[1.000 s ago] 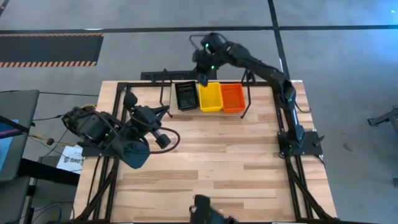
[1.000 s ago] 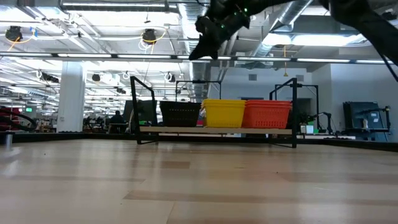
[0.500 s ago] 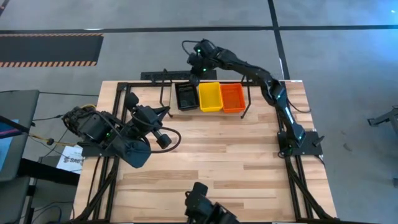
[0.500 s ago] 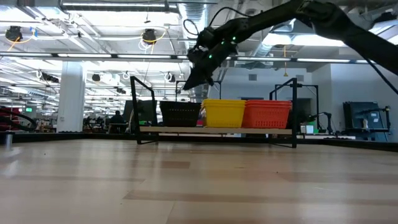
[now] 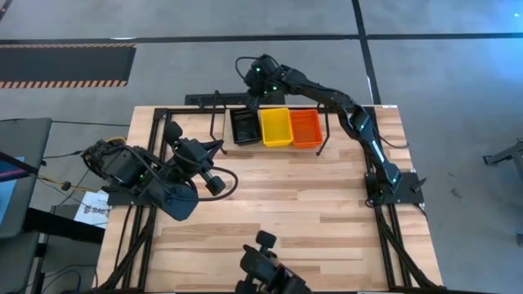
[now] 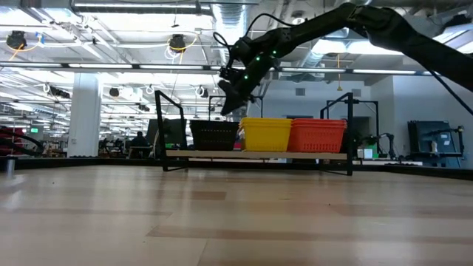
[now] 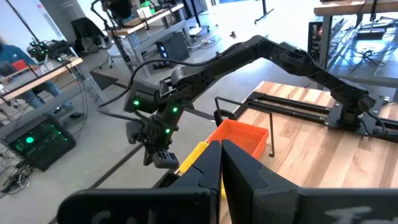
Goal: Stack baskets on shelf by color
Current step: Stack the black bin on top of the other stacked black bins on the shelf
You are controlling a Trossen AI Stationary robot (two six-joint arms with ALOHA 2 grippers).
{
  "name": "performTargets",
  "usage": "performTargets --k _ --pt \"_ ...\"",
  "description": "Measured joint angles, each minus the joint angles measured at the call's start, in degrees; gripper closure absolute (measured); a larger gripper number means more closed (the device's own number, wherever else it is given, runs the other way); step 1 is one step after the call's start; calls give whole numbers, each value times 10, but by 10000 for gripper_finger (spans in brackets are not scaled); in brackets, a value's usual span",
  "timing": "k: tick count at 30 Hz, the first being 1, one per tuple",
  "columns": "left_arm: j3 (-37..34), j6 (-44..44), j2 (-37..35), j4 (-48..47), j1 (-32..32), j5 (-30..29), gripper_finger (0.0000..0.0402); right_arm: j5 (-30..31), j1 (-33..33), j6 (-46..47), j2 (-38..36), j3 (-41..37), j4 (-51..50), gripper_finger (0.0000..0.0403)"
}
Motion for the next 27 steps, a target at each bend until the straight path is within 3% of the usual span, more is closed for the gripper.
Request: performTargets --k 3,12,24,27 --pt "0 0 0 0 0 0 401 24 -2 -19 0 0 -35 403" --pt "0 3 0 0 0 3 401 20 -13 -22 0 0 -84 403" --pt "0 -4 2 0 0 13 401 -106 -20 -28 0 0 -87 403" --pt "0 -4 4 0 0 15 401 -101 -18 -29 0 0 -75 403"
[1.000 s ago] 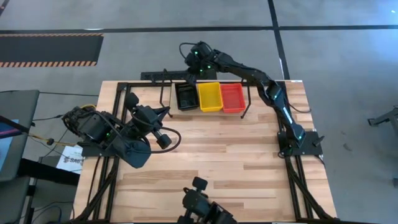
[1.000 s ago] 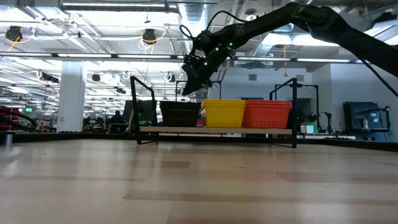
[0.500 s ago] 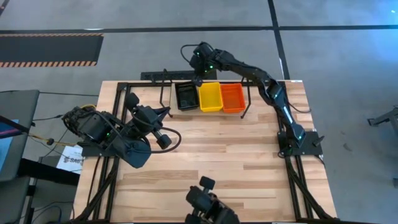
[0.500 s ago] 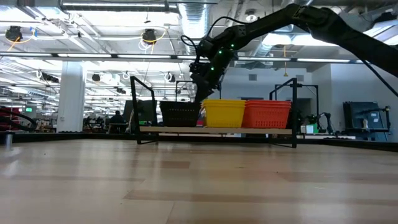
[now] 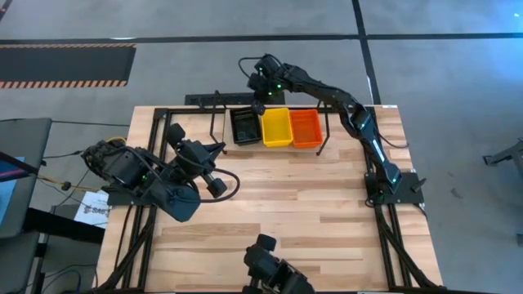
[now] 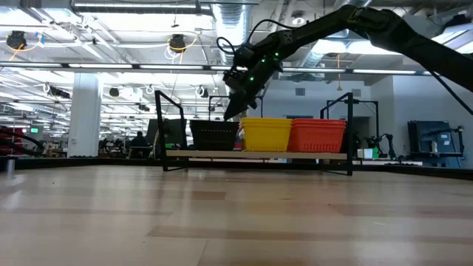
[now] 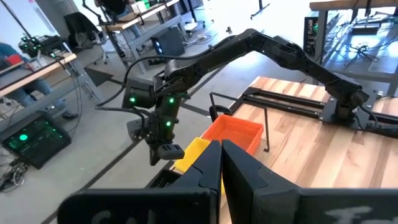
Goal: Stack baskets on shelf by color
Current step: Stack the black bin on top of the other stacked black bins on the shelf
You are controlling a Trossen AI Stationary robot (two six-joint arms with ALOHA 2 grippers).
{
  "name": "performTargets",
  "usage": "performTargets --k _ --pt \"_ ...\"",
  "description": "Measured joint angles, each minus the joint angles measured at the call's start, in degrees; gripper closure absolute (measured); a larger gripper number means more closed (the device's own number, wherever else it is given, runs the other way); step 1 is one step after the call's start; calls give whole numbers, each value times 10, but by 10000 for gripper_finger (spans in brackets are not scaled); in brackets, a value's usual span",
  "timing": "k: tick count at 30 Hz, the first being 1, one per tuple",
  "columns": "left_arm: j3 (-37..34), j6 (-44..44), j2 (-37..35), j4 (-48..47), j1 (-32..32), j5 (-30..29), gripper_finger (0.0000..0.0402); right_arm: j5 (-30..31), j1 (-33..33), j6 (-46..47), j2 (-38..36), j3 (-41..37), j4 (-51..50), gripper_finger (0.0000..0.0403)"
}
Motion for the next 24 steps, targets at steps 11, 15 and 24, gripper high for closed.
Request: performTargets --k 11,15,24 --pt "0 2 8 0 2 0 401 36 12 18 0 -8 37 403" --pt "0 2 8 0 8 -1 401 19 15 18 0 -34 37 403" --pt "0 6 8 0 9 -1 401 6 15 18 0 -83 56 403"
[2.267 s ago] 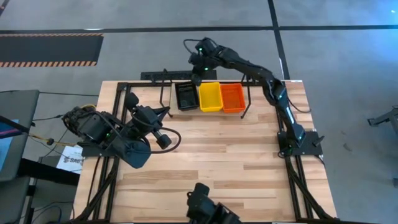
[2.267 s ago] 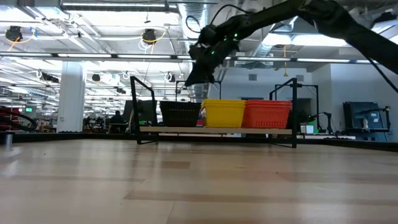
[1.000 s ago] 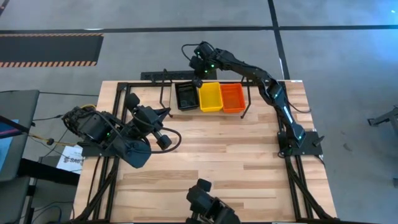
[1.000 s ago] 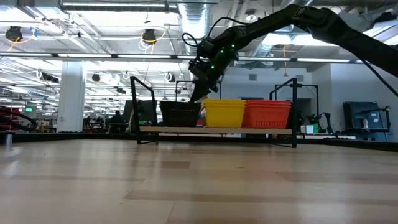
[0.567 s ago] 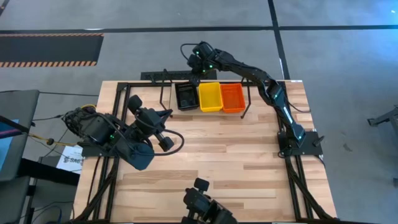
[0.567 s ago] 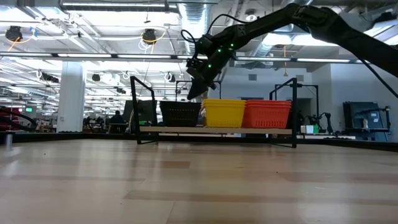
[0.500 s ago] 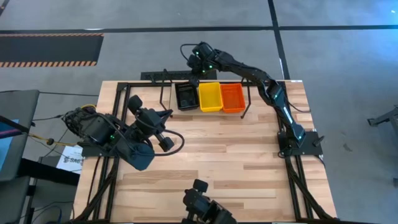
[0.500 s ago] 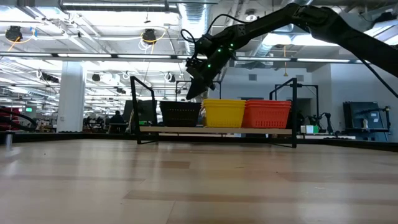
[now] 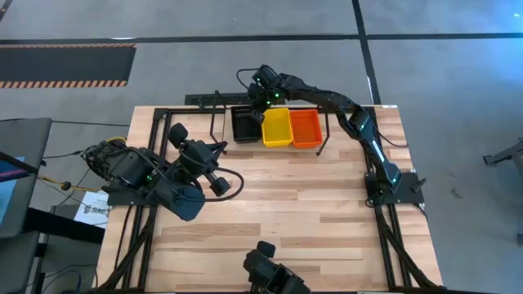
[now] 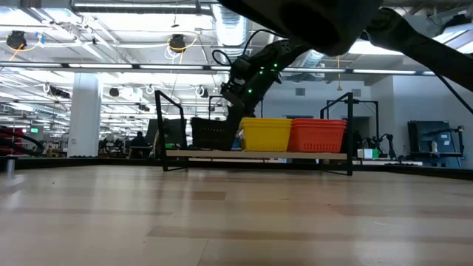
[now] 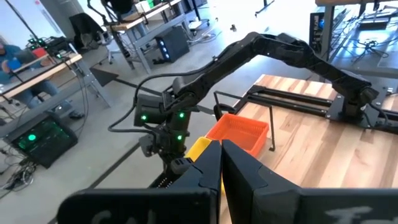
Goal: Stack baskets on shelf by color
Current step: Stack the black bin on top of the other stacked black bins on the shelf
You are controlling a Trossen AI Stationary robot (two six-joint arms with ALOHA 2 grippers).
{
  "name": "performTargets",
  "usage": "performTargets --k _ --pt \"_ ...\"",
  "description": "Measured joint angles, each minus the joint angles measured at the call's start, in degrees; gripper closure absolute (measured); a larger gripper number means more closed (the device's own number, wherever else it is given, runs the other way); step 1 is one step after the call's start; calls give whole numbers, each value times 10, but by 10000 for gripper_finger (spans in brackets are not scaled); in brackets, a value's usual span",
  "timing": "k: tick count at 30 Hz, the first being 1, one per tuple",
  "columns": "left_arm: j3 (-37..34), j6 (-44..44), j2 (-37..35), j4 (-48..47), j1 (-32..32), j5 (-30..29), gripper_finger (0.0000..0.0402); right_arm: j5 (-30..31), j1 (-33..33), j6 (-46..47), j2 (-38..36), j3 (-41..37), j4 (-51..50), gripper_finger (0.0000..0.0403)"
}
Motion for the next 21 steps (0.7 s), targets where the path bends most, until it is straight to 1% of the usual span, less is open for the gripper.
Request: performTargets --k 10,16,21 --pt "0 0 0 0 3 0 401 -2 11 6 0 0 -7 403" --pt "0 2 0 0 6 0 401 -2 36 4 0 0 -16 403" --pt "0 2 0 0 6 0 401 -1 51 -18 0 0 -12 403"
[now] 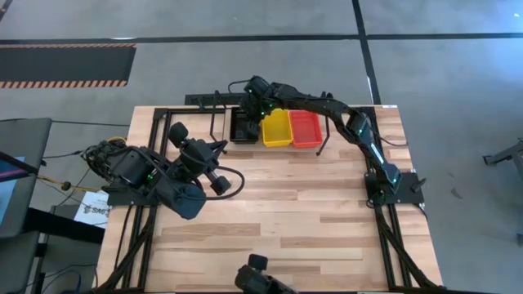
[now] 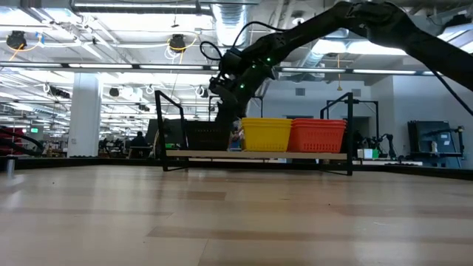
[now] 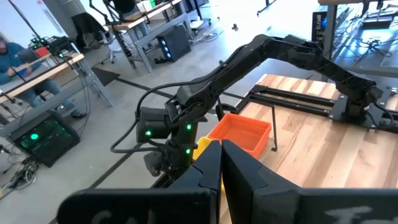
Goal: Stack baskets on shelf by color
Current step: Stack the black bin on top of the other stacked black bins on the shelf, then adjust the bins on the shelf
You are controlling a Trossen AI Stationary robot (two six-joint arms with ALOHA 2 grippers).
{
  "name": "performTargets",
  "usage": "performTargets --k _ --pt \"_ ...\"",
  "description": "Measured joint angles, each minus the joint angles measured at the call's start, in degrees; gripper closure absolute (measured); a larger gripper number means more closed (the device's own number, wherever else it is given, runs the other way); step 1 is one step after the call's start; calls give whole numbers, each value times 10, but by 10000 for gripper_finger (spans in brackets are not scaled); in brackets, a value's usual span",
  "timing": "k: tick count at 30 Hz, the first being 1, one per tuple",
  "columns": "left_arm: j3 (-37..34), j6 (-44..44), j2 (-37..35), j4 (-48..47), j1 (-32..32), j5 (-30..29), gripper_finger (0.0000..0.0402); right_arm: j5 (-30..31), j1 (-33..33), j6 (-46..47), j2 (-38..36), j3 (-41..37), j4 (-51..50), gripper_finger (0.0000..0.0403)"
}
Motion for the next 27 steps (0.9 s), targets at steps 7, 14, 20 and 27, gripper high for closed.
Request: performTargets --k 7,14,20,27 --pt "0 0 0 0 0 0 401 15 -8 -1 -26 0 -23 403" --pt "0 11 0 0 0 0 401 48 -6 -18 -97 1 -108 403" --pt "0 16 0 0 8 0 401 75 7 -45 -126 2 -213 403" --pt "0 17 0 0 14 15 401 60 23 -81 -123 -46 -269 403"
